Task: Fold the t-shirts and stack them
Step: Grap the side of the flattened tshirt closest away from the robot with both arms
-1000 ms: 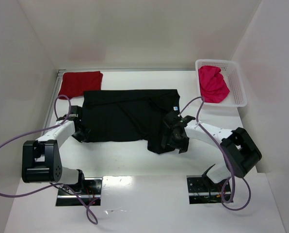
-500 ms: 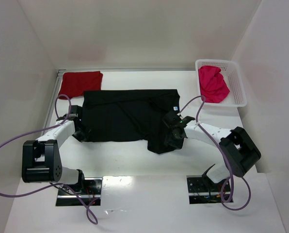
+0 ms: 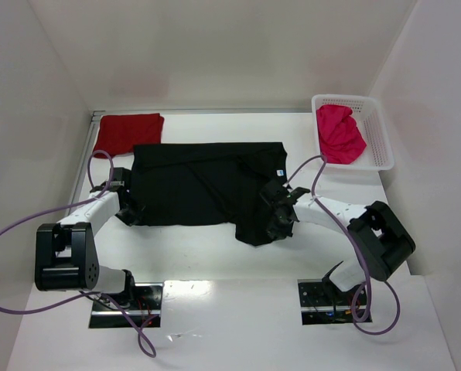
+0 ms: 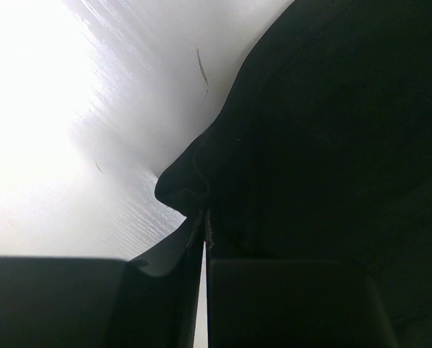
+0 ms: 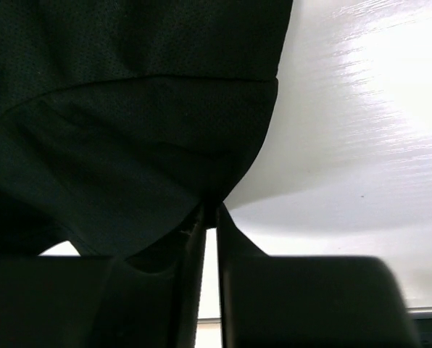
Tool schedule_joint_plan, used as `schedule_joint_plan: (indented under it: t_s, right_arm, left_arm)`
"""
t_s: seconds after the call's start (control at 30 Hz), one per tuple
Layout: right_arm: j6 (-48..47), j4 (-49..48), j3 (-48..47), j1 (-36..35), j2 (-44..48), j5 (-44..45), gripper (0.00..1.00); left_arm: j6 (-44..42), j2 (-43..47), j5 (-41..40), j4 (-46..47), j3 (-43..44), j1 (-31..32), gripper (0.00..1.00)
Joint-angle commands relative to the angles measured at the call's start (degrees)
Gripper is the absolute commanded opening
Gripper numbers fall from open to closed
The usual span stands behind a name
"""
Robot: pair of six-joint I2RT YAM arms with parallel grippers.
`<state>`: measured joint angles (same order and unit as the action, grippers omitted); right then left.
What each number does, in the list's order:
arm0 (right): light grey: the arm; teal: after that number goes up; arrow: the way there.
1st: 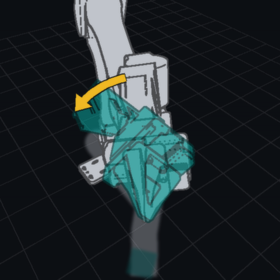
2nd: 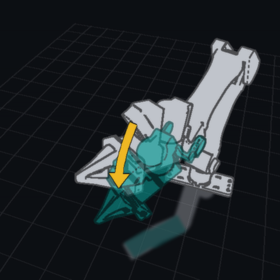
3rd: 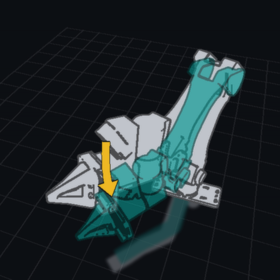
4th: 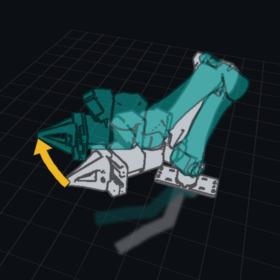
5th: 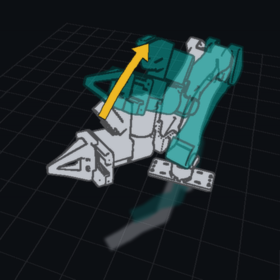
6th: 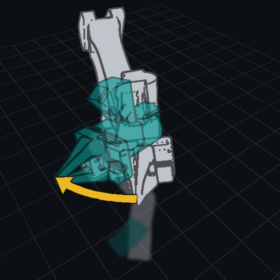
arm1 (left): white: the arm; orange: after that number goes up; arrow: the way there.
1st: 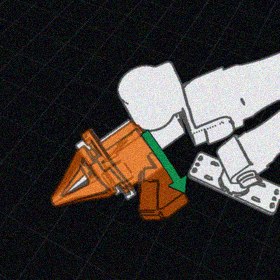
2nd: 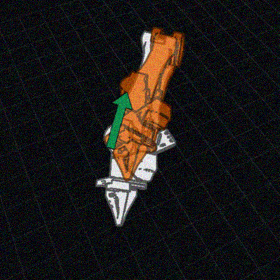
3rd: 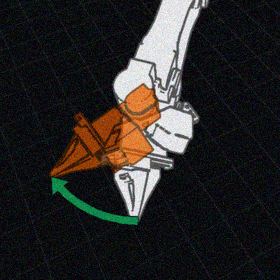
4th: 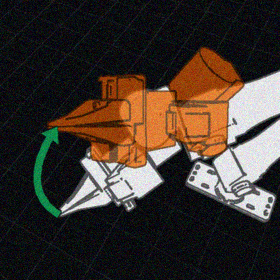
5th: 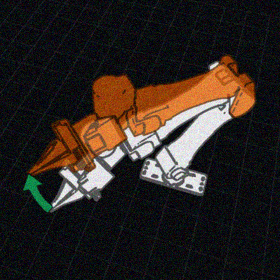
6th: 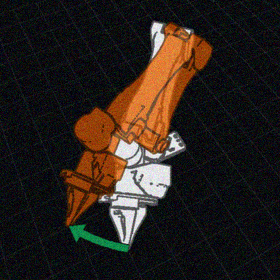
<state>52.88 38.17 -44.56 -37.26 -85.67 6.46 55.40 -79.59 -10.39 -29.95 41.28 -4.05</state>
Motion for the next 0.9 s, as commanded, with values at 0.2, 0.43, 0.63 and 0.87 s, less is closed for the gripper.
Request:
schedule_joint_plan:
  t_s: [0.2, 0.43, 0.63, 0.87]
  right_arm:
    - [0.29, -0.21, -2.91, -0.36, -1.17, 2.95, 0.00]
    - [0.29, 4.80, -6.15, -0.36, 4.27, 4.53, 0.00]
    - [0.82, 10.68, -10.71, -0.36, 11.04, 5.14, 0.00]
    - [1.35, 12.89, -13.88, -0.36, 14.83, 5.14, 0.00]
  left_arm:
    - [-0.90, 0.75, 0.46, 0.07, 1.70, -0.34, 0.08]
    - [-3.01, 3.21, 0.46, -1.94, 4.60, -0.34, 0.00]
    - [-7.05, 8.39, -0.59, -5.82, 10.22, -0.34, 0.00]
    - [-9.78, 11.74, -1.21, -9.51, 14.89, -0.34, 0.00]
